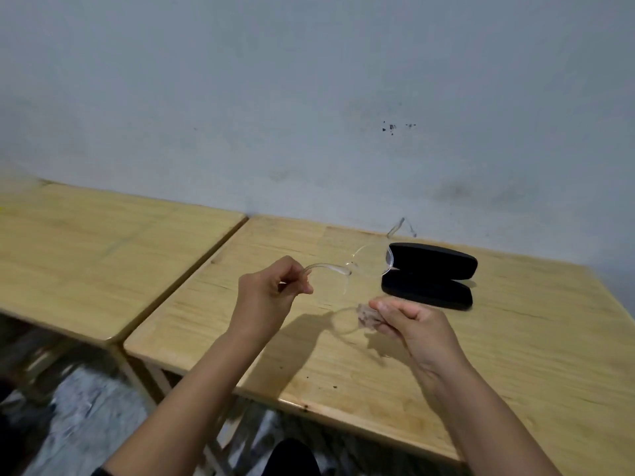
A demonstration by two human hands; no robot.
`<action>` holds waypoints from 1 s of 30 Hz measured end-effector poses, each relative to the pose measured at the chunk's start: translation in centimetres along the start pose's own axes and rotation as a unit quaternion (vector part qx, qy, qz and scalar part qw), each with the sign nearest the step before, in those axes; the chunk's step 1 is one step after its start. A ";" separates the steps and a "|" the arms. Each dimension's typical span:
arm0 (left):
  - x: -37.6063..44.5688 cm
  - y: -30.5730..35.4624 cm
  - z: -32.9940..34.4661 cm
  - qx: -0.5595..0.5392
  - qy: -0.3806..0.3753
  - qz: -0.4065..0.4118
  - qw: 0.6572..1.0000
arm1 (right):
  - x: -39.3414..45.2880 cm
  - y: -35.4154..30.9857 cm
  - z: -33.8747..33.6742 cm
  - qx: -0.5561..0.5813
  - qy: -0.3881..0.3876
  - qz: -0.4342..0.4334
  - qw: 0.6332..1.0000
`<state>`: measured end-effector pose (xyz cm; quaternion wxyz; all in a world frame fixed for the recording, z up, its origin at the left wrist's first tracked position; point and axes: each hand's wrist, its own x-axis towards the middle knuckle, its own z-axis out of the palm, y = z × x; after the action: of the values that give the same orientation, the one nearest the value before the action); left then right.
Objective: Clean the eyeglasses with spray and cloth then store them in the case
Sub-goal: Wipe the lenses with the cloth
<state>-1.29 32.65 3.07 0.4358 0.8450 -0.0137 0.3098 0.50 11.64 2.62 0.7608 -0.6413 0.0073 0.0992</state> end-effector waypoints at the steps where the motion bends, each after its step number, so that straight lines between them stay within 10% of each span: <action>1: -0.1 -0.5 -0.9 0.013 0.012 0.002 1.000 | 0.0 0.3 0.1 0.010 0.005 0.016 1.000; 14: -1.9 -8.2 -9.4 0.278 0.034 0.056 0.958 | -0.4 2.5 1.3 0.045 -0.028 0.100 0.994; 30: -2.9 -11.0 -8.2 0.343 -0.024 0.068 0.936 | -0.1 3.7 1.6 0.046 -0.028 0.111 0.992</action>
<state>-4.63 44.87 -2.93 0.0967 0.9473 0.0251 0.3043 -0.34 13.80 -0.67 0.7734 -0.5982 0.0620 0.2004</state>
